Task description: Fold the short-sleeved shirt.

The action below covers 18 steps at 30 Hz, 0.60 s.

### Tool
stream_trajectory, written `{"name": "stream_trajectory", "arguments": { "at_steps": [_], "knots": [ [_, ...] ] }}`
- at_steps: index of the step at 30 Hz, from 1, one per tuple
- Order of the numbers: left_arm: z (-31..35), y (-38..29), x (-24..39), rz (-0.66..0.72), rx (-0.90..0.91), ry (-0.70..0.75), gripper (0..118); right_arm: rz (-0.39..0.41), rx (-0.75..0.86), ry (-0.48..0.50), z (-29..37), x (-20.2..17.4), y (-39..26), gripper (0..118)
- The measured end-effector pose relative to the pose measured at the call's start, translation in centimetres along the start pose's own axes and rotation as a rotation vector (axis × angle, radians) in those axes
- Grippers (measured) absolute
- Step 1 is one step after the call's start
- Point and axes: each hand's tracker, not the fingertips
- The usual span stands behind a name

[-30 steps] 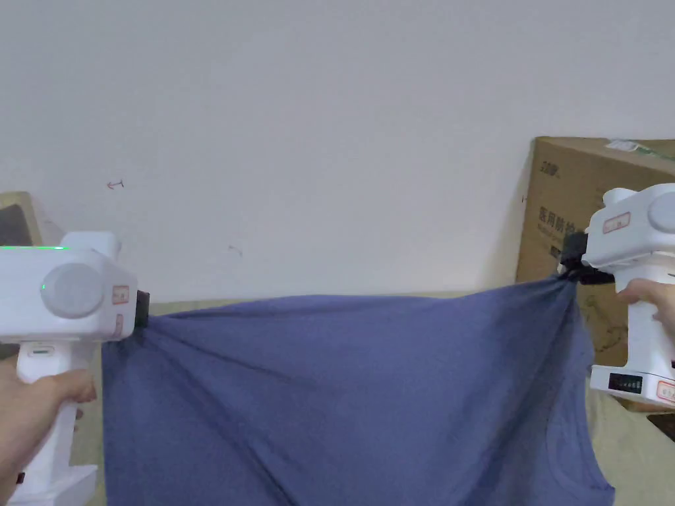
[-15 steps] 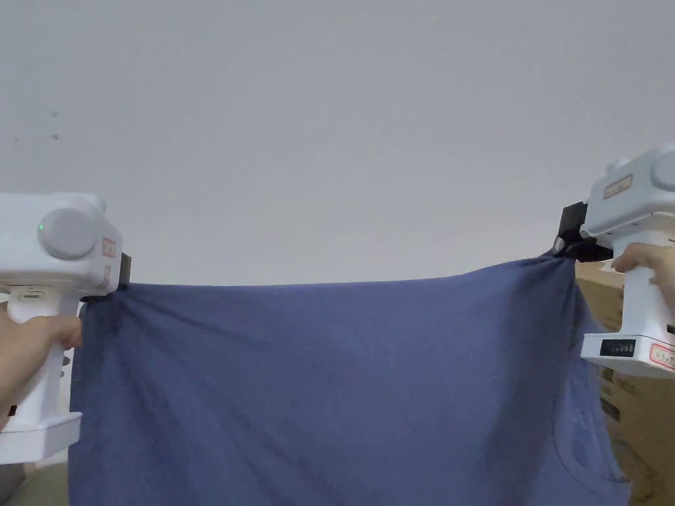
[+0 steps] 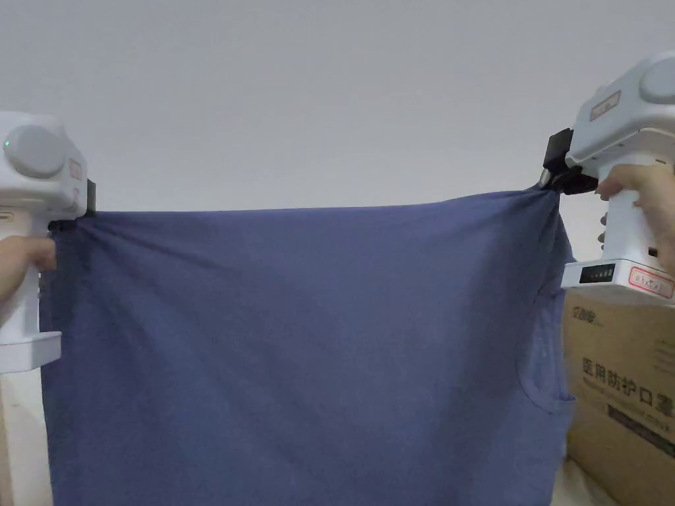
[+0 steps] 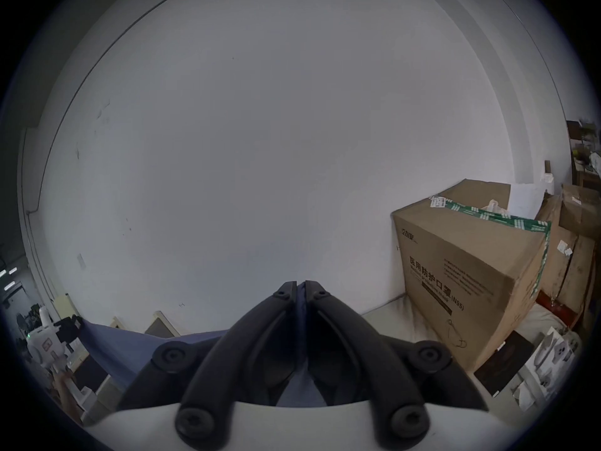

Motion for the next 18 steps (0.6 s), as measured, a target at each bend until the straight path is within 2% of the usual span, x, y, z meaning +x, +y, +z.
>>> {"name": "stream_trajectory", "arguments": {
  "at_steps": [2,4,8,13,16,18],
  "knots": [
    [-1.7,-2.2,0.1,0.010,-0.013,-0.010,3,0.057,-0.038,-0.023,-1.5,0.2,-1.6,6],
    [-3.5,-5.7,0.4,0.029,-0.058,-0.015,3,0.057,-0.073,-0.028,-3.4,1.0,-4.4,6],
    [-7.8,-14.8,2.2,-0.046,-0.176,-0.025,3,0.040,-0.214,-0.061,-8.3,3.8,-11.6,6],
    [-13.4,-30.2,4.9,-0.086,-0.440,-0.019,3,0.021,-0.444,-0.170,-15.2,9.4,-24.6,6],
    [-14.7,-39.0,6.4,-0.068,-0.581,-0.025,3,0.007,-0.513,-0.262,-17.7,12.5,-32.9,6],
    [-15.5,-44.7,7.0,-0.067,-0.675,-0.013,3,0.010,-0.615,-0.286,-18.9,14.5,-38.3,6]
  ]
}}
